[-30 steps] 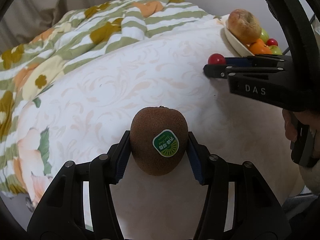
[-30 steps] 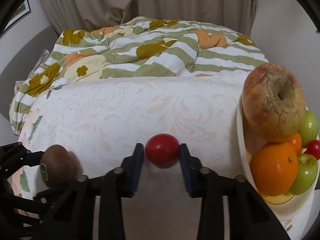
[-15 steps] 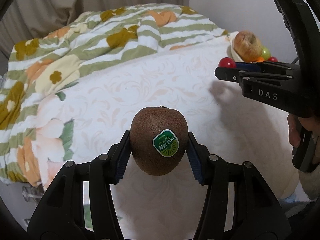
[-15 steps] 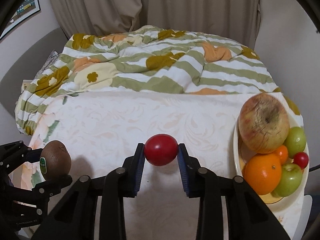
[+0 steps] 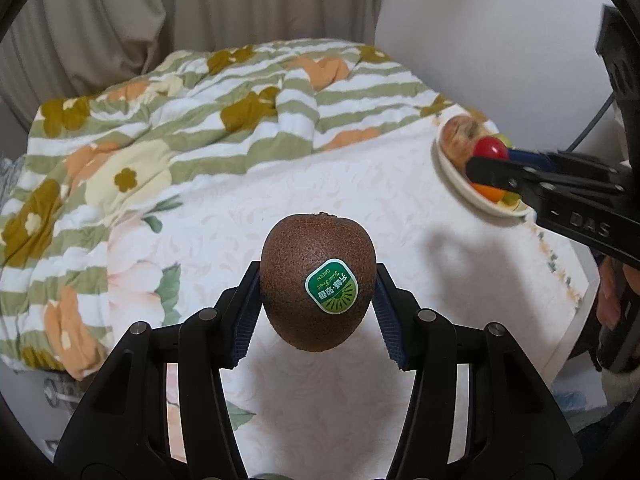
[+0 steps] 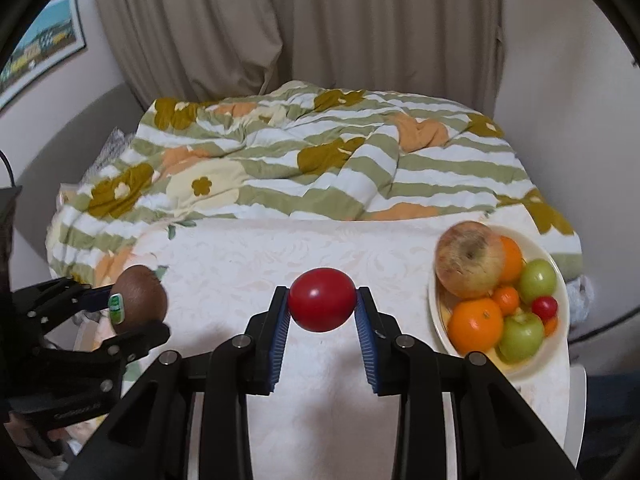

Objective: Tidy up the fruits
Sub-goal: 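Carry the kiwi into the bowl and open the left tool while the right tool carries the tomato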

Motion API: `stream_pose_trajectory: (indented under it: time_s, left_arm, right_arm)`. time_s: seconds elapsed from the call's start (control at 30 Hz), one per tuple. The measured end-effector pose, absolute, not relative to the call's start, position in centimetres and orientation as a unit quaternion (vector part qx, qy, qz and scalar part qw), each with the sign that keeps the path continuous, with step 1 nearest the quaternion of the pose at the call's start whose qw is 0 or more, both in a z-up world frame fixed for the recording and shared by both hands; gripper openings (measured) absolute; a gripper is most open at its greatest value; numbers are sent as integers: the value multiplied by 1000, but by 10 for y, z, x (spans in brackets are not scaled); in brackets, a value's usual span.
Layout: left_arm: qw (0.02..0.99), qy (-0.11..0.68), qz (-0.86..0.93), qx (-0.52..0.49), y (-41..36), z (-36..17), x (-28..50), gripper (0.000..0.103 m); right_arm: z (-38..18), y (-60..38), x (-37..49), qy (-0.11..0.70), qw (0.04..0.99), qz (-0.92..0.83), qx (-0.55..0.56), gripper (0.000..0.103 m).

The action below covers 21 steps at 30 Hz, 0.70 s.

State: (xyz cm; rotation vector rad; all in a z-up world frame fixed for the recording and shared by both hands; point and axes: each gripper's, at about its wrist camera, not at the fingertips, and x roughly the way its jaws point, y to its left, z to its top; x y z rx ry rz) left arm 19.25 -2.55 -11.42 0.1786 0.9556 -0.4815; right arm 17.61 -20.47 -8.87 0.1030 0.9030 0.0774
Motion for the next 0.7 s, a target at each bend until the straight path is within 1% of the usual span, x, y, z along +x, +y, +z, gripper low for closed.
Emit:
stream_pose_trajectory:
  time_s: [0.33,0.5,0.7]
  left_arm:
    - [867,431,-236,84,-73,-77,183,60]
    - [872,425,-234,62,-123,-64,175,60]
    - [870,425,-245,45,-187,-61,176,60]
  right_arm:
    - [-52,-272,144,409,909,14,79,30]
    - [-44,-321,141,406,911,25,68,30]
    - [-41,-377,144,404,913,39,50,30]
